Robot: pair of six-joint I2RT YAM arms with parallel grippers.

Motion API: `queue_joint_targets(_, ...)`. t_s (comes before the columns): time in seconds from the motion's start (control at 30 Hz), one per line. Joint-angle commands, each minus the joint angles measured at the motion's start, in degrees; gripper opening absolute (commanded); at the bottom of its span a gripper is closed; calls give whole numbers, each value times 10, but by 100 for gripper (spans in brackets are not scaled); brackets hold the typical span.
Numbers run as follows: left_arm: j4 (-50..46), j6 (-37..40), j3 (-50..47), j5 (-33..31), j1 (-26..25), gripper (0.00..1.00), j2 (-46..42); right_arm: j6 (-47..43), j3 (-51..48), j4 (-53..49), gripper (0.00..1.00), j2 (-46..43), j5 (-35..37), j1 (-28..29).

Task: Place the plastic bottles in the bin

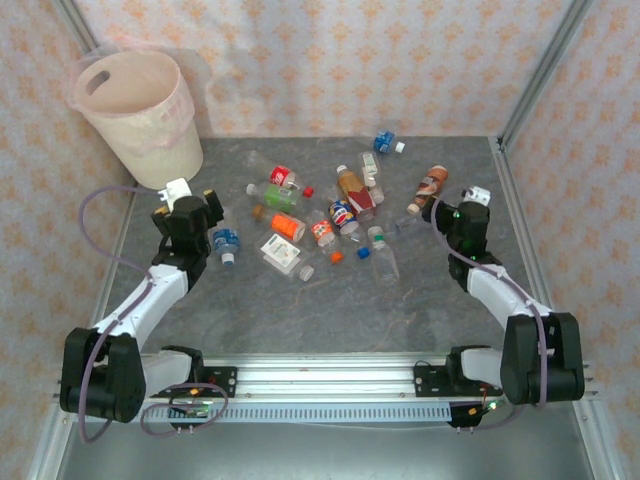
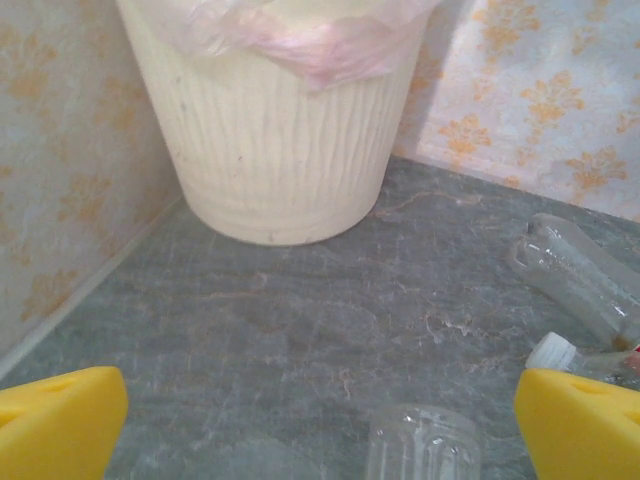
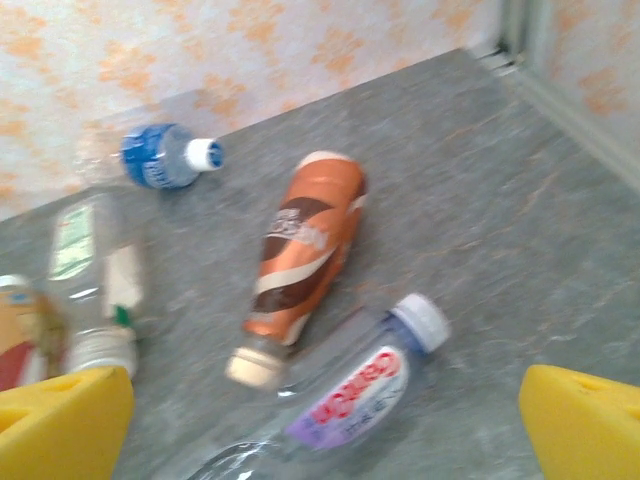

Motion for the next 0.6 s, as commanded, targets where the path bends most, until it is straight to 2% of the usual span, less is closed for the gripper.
queue_joint_targets(0.0, -195, -116, 45, -20, -5, 100, -15, 101, 35, -127, 99, -9, -97, 19)
queue_joint_targets(0.1, -270, -160, 77, 17, -5, 100, -14, 146, 44, -169, 99, -8, -138, 47)
queue_joint_targets(0.3, -325, -193, 109, 119, -5, 100, 18, 132, 72, -289, 99, -2, -111, 110)
queue_joint_targets(0.57, -343, -202, 119, 141, -9, 100, 31, 77, 73, -360, 99, 42, -106, 194)
